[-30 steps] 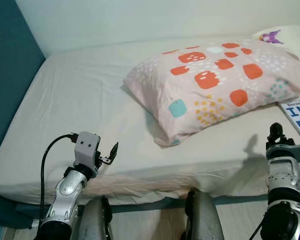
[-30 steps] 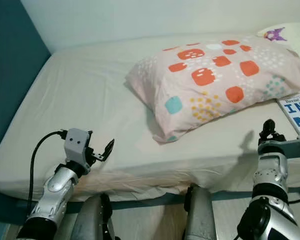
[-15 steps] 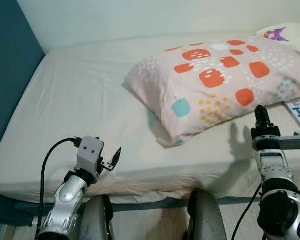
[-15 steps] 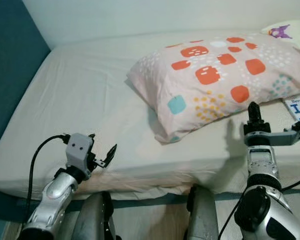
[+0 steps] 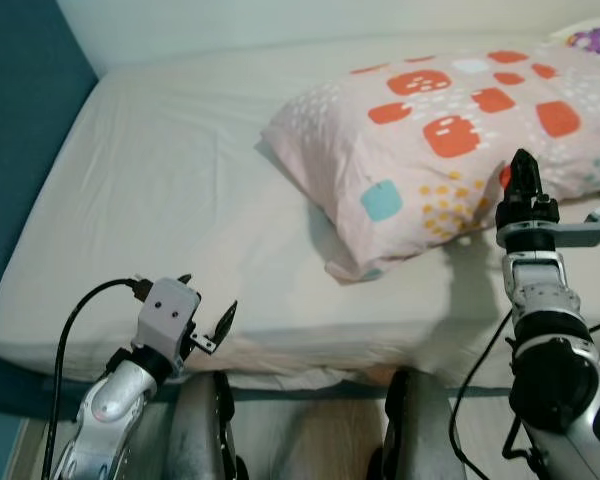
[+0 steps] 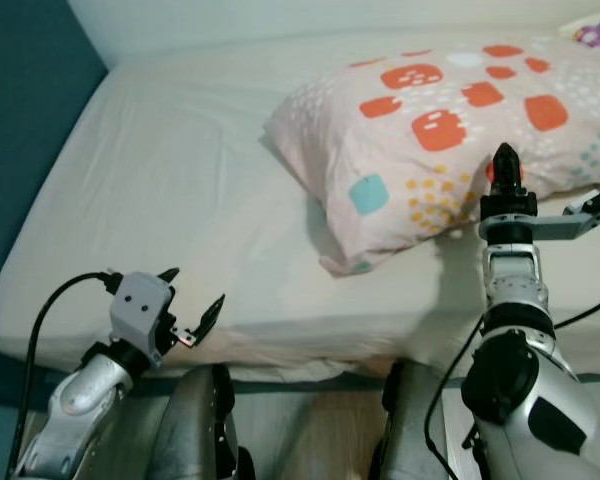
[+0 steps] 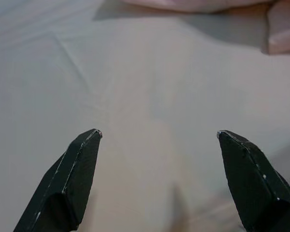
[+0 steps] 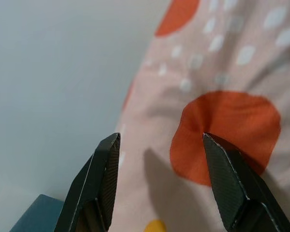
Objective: Clean up the room
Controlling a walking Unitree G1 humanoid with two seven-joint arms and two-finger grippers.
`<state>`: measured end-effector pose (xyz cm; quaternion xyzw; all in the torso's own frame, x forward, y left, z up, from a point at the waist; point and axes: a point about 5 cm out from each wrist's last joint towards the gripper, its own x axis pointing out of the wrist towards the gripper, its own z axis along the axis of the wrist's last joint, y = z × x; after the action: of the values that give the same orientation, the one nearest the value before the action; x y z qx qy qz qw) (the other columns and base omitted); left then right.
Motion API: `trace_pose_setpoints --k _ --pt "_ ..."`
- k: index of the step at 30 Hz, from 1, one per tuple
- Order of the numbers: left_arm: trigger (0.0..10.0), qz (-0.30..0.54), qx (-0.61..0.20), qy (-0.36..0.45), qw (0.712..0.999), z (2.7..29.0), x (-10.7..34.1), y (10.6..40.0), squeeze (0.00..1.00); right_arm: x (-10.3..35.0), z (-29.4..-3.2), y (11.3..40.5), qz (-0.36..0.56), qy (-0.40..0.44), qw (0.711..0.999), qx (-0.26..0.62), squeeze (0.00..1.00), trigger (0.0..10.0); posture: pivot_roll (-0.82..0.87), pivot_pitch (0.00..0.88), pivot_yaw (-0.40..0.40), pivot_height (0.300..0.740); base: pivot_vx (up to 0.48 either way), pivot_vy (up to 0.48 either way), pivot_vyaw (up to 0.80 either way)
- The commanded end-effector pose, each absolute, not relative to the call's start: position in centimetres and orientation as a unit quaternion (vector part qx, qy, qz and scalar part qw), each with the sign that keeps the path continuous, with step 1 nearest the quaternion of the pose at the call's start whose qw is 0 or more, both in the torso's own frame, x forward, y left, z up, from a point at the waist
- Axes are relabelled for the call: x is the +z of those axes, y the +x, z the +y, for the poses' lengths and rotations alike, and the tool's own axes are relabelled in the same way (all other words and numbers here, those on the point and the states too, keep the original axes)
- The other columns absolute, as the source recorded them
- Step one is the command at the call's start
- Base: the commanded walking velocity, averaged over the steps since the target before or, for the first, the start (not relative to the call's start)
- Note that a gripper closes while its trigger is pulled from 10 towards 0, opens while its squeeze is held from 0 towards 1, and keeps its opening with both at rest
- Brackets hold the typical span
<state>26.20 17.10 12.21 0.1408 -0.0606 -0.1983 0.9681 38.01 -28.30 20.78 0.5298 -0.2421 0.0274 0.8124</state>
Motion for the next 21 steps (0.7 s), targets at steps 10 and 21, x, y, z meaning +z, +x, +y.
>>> trace_pose_setpoints --k 10,21 --pt "10.0 -0.024 -0.223 0.152 0.963 16.4 11.6 24.6 0.00 14.9 -30.8 35.9 -0.151 0.539 0.809 -0.182 0.00 10.0 0.24 0.368 0.050 0.486 0.000 0.000 0.00" --pt "10.0 -0.025 -0.234 0.138 0.962 15.1 12.1 24.6 0.00 13.7 -33.2 33.7 -0.171 0.518 0.822 -0.163 0.00 10.0 0.24 0.374 0.059 0.486 0.000 0.000 0.00"
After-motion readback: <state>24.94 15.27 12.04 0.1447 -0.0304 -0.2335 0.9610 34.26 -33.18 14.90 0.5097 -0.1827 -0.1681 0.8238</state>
